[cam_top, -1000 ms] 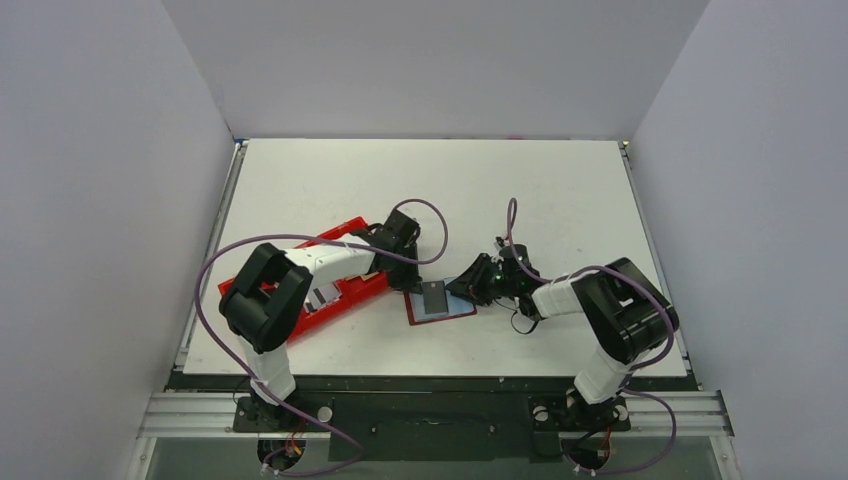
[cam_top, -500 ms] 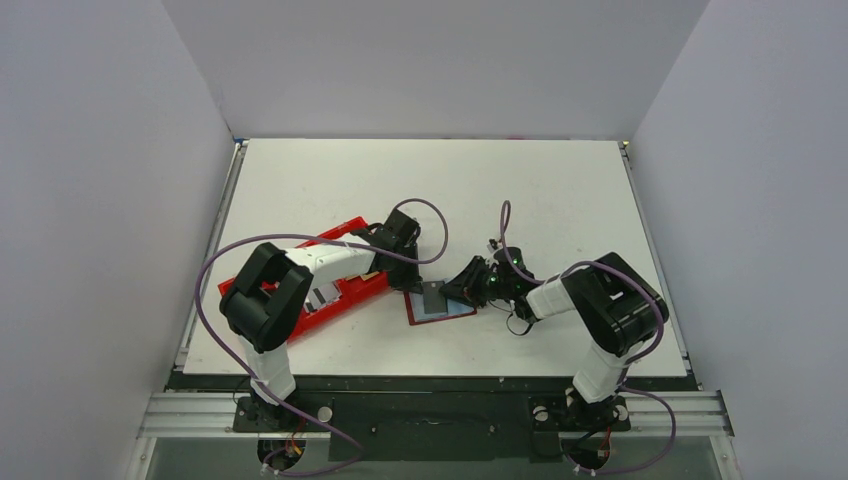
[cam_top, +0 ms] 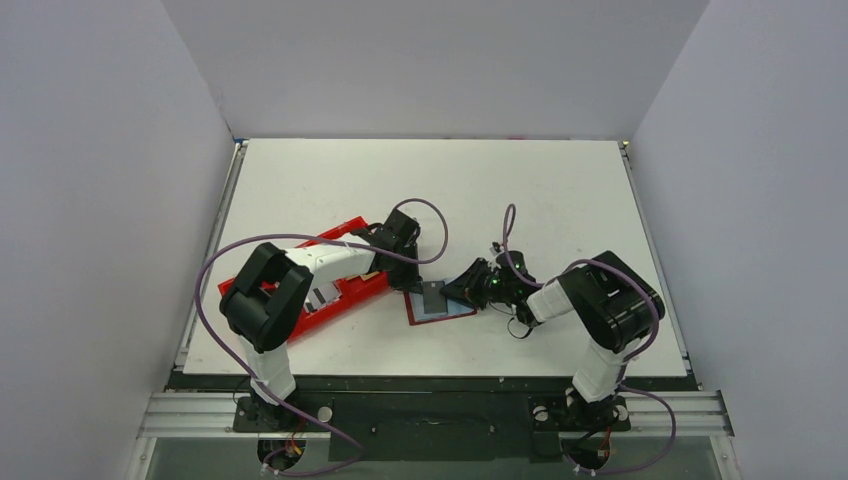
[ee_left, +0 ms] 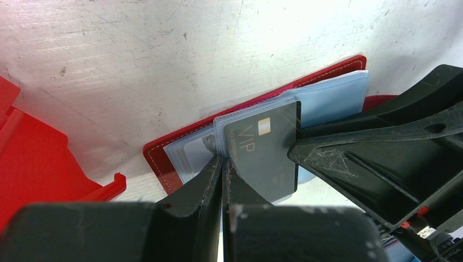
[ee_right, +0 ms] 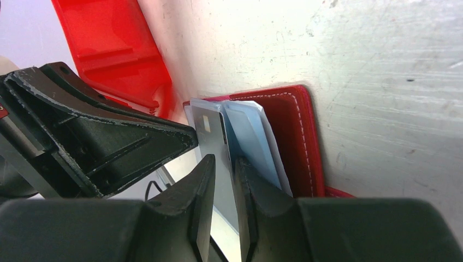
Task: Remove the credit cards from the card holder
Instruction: Remove the credit card from the card holder.
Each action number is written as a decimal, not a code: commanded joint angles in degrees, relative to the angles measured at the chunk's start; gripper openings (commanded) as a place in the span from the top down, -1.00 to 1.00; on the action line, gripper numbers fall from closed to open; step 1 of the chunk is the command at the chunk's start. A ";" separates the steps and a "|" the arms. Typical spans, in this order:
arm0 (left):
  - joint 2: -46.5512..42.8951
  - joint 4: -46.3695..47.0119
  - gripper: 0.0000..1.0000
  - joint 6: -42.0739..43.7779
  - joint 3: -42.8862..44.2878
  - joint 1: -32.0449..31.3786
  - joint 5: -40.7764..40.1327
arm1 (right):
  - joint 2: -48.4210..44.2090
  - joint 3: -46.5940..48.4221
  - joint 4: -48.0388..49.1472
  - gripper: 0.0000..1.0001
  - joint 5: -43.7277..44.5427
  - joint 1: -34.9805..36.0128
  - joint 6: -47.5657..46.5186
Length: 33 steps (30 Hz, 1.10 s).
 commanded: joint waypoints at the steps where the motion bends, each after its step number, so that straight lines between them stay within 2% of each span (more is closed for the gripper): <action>1: 5.33 -4.26 1.00 2.48 -3.36 -0.35 -4.85 | 1.89 -1.85 6.69 0.64 0.89 -0.21 2.71; 9: 5.51 -4.17 1.00 2.44 -3.48 -0.34 -4.76 | 4.15 -4.62 14.81 0.64 1.09 -0.88 7.20; 18: 5.83 -4.25 1.00 2.57 -3.11 -0.30 -4.60 | 5.72 -5.96 19.70 0.65 0.96 -1.58 9.70; 27: 6.03 -4.30 1.00 2.65 -3.06 -0.35 -4.53 | 6.08 -6.59 21.65 0.87 1.06 -1.75 10.66; 33: 6.38 -4.42 1.00 2.67 -2.92 -0.34 -4.58 | 4.96 -7.27 21.66 0.92 1.51 -2.55 10.51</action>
